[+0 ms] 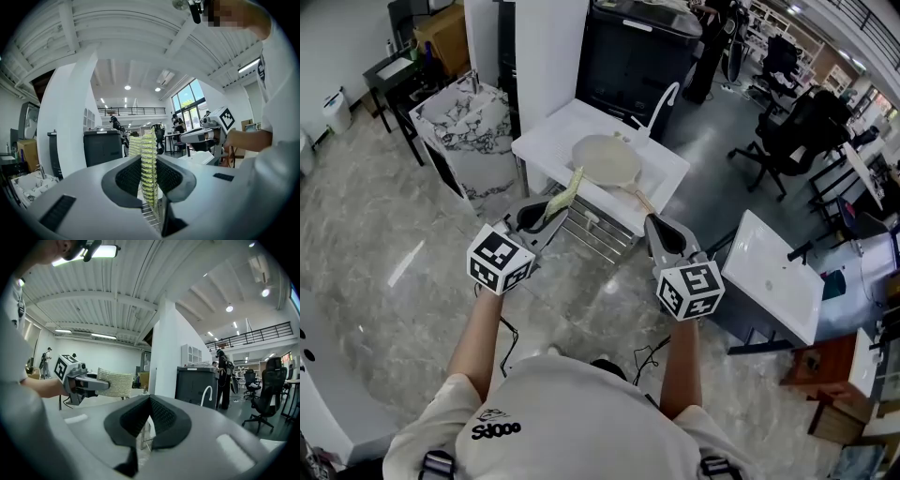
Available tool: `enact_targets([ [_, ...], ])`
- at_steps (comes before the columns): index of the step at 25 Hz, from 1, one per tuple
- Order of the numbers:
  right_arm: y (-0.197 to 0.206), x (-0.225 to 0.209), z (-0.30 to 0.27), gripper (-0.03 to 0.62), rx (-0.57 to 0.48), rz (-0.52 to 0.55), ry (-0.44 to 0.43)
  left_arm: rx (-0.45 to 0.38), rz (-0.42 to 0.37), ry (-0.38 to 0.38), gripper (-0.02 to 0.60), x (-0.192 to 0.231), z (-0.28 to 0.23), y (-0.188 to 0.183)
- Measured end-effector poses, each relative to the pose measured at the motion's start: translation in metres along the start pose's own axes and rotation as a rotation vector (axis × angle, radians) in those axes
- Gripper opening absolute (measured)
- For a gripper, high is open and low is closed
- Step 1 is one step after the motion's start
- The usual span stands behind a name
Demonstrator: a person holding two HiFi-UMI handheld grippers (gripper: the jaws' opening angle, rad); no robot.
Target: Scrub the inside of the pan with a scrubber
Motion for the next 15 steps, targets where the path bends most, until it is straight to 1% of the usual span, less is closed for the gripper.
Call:
enact_targets([
  [6, 0.001, 0.02, -0.002, 0.009, 0.018, -0.005, 0.006, -0.006, 0.015, 0.007, 0.072, 0.01, 0.009, 0.004],
  [11, -0.001, 0.023, -0.01, 0.009, 0.028, 0.006, 0.006, -0.005, 0.033, 0.017, 0.072, 0.02, 0.008, 0.01],
  [15, 0.0, 0.018, -0.02, 0.009, 0.033, 0.012, 0.009, -0.003, 0.039, 0.022, 0.072, 0.029, -0.004, 0.015],
])
Point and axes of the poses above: the fingertips, and each gripper's own axes: z backward along the fingers, x to its left, y out of its underside, the point moved 9 cm from there along z, backward along the fingers, and after that the axes turned 2 degrees about -x, right-handed, at the moved point
